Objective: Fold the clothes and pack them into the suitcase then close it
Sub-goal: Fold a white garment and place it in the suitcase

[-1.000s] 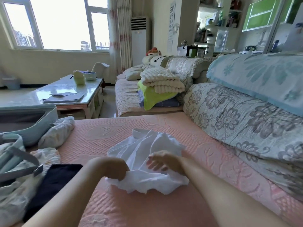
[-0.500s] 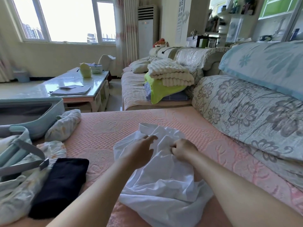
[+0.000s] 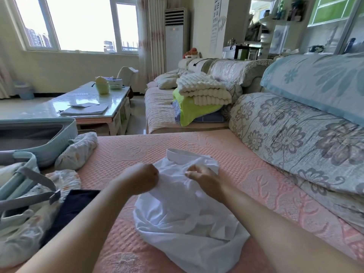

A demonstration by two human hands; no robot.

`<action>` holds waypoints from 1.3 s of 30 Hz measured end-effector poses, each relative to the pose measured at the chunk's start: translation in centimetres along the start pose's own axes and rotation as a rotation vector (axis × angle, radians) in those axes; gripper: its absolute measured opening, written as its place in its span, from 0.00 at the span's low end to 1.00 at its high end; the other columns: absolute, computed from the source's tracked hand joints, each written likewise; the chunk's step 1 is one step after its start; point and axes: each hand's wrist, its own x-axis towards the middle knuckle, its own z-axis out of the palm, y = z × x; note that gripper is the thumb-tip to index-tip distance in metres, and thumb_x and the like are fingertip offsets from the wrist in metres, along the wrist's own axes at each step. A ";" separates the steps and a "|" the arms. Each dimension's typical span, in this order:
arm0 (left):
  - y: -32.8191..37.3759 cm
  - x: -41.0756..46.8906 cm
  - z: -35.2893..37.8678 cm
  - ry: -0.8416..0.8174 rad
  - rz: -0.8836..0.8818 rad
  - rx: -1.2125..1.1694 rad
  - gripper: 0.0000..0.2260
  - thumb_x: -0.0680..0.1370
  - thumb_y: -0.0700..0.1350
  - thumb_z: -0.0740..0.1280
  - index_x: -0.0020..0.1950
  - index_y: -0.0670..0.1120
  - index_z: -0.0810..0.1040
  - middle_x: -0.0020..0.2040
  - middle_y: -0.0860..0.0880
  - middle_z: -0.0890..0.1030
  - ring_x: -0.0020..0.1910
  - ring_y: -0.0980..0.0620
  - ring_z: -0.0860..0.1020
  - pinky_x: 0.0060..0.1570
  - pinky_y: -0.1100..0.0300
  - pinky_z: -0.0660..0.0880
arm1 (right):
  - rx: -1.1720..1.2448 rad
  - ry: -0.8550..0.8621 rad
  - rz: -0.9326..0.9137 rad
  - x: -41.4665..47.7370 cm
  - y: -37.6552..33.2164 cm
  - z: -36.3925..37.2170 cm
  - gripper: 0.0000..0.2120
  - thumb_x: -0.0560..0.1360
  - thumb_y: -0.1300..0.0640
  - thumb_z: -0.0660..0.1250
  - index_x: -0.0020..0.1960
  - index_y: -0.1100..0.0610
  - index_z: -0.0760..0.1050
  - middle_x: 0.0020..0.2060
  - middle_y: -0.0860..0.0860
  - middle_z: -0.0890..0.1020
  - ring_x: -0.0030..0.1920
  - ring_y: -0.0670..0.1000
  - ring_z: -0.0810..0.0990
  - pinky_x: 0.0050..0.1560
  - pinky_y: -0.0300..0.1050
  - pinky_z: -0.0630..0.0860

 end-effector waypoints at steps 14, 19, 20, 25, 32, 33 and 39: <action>-0.7 -1.1 2.6 0.126 0.009 -0.117 0.22 0.78 0.40 0.59 0.71 0.56 0.70 0.71 0.51 0.72 0.65 0.47 0.73 0.59 0.55 0.72 | -0.708 -0.031 0.061 2.6 2.0 3.5 0.11 0.76 0.62 0.62 0.47 0.56 0.84 0.43 0.50 0.84 0.44 0.49 0.79 0.43 0.37 0.71; 0.4 1.6 4.5 0.037 0.220 -0.110 0.34 0.76 0.49 0.66 0.79 0.58 0.54 0.76 0.53 0.67 0.74 0.49 0.66 0.73 0.49 0.60 | -0.003 -0.035 -0.185 1.7 -1.6 3.9 0.15 0.70 0.69 0.63 0.37 0.52 0.83 0.40 0.51 0.86 0.44 0.45 0.82 0.51 0.36 0.77; -0.3 2.0 4.6 -0.008 0.174 -0.150 0.32 0.74 0.49 0.69 0.77 0.56 0.61 0.68 0.52 0.75 0.67 0.48 0.73 0.69 0.50 0.66 | 0.137 -0.017 -0.139 1.8 -1.8 3.4 0.17 0.70 0.71 0.62 0.36 0.54 0.83 0.39 0.52 0.85 0.43 0.46 0.82 0.51 0.38 0.78; -2.3 1.7 4.0 0.087 0.124 -0.265 0.22 0.77 0.41 0.60 0.71 0.53 0.74 0.61 0.50 0.76 0.59 0.47 0.75 0.60 0.58 0.69 | -0.061 0.119 0.005 2.0 0.1 1.0 0.22 0.67 0.58 0.66 0.59 0.45 0.79 0.56 0.49 0.79 0.45 0.48 0.80 0.48 0.42 0.78; -6.9 -2.1 -1.4 -0.054 -0.319 0.066 0.15 0.75 0.53 0.60 0.51 0.47 0.82 0.50 0.49 0.83 0.47 0.48 0.80 0.42 0.60 0.73 | -0.860 -0.103 0.070 2.8 1.2 3.3 0.42 0.70 0.57 0.63 0.80 0.40 0.52 0.78 0.48 0.60 0.74 0.56 0.66 0.73 0.50 0.66; -7.4 -2.5 -1.5 -0.188 -0.382 0.044 0.18 0.74 0.55 0.60 0.53 0.47 0.83 0.53 0.48 0.83 0.50 0.48 0.81 0.47 0.60 0.75 | -0.820 -0.112 0.057 3.0 1.1 3.7 0.41 0.71 0.60 0.63 0.80 0.42 0.53 0.78 0.49 0.58 0.74 0.56 0.66 0.73 0.49 0.66; -4.8 -1.0 0.2 0.114 -0.283 0.164 0.23 0.82 0.58 0.52 0.58 0.45 0.80 0.60 0.44 0.80 0.58 0.44 0.77 0.57 0.53 0.73 | -0.778 0.049 0.059 4.7 1.4 2.6 0.36 0.74 0.63 0.59 0.79 0.45 0.56 0.77 0.51 0.55 0.68 0.58 0.74 0.66 0.50 0.73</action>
